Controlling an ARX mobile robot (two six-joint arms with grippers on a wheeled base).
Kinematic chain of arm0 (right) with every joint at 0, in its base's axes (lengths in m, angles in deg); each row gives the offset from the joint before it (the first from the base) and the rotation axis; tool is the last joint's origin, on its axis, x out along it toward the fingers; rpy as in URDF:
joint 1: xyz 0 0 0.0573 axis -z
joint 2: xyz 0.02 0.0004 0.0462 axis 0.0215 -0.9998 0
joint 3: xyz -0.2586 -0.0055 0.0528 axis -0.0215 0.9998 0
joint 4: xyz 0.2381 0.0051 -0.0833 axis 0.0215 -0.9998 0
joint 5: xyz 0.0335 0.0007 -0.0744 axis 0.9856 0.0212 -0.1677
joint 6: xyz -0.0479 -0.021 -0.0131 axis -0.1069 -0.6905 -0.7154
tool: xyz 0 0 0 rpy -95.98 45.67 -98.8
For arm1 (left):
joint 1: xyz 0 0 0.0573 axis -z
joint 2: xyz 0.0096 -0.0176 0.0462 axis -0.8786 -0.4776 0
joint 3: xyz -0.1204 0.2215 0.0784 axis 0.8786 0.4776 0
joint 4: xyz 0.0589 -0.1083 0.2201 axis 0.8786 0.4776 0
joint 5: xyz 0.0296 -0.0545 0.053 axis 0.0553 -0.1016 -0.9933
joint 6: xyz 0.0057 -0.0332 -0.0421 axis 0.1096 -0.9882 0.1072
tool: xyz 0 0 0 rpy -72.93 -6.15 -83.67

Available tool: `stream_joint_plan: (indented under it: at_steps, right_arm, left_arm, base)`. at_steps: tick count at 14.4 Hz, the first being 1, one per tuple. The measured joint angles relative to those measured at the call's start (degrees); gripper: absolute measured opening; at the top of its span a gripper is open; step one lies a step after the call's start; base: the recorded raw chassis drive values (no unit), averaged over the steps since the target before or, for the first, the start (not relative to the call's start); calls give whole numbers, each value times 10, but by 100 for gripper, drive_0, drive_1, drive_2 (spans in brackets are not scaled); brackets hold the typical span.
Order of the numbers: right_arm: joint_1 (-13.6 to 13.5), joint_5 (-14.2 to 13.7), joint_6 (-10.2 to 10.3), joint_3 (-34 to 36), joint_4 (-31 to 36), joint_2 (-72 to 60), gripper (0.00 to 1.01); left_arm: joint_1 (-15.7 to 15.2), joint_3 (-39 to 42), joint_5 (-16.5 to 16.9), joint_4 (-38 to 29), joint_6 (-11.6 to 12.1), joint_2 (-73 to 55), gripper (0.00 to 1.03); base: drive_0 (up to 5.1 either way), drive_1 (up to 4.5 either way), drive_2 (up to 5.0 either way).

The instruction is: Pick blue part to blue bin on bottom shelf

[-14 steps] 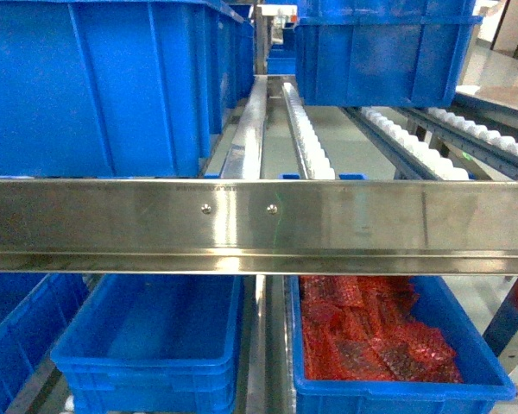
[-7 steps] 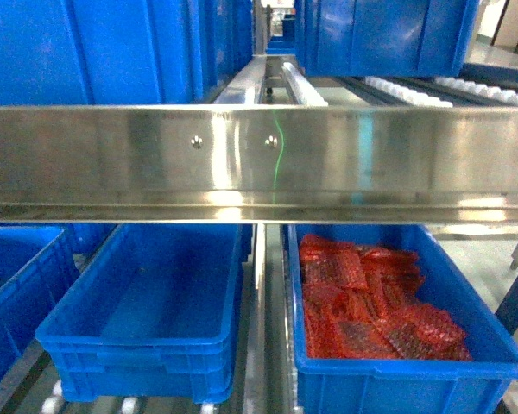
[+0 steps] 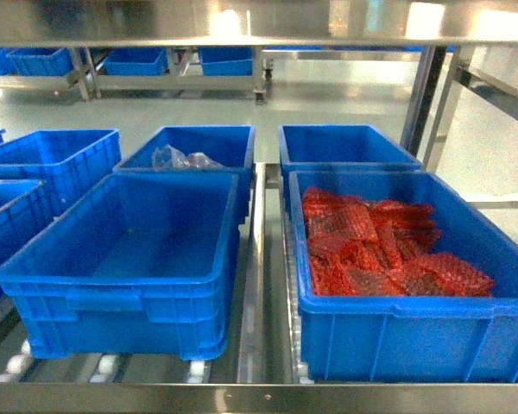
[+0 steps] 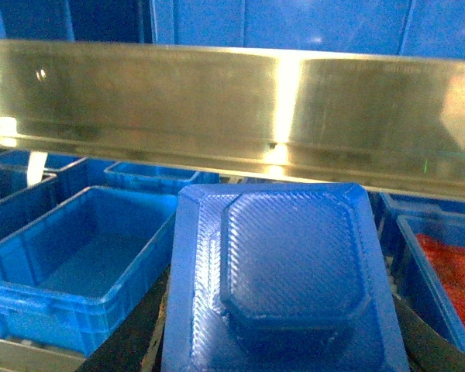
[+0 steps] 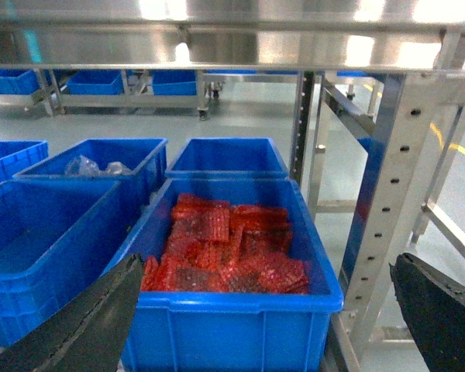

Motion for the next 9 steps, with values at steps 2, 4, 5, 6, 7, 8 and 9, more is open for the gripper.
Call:
stream_joint_plan:
  at_steps: [2,4,5,6,7,8,9]
  right_arm:
    - [0,0,0,0,0,0,98]
    - [0,0,0,0,1,0,98]
    - [0,0,0,0,1,0,98]
    - [0,0,0,0,1,0,98]
    - [0,0,-1,0,1,0,98]
    - [0,0,0,0,0,0,98]
    - [0,0,0,0,1,0,98]
  left_arm:
    - [0,0,0,0,0,0,43]
    - [0,0,0,0,-2,0,43]
    - [0,0,0,0,-2,0,43]
    - [0,0,0,0,-2,0,43]
    - [0,0,0,-1,-2,0,43]
    - [0,0,0,-2,-2,0,43]
    - [0,0,0,0,-2,0,43]
  base:
    - [0,0,0]
    - [0,0,0]
    - [0,0,0]
    - [0,0,0]
    - [0,0,0]
    - [0,0,0]
    - [0,0,0]
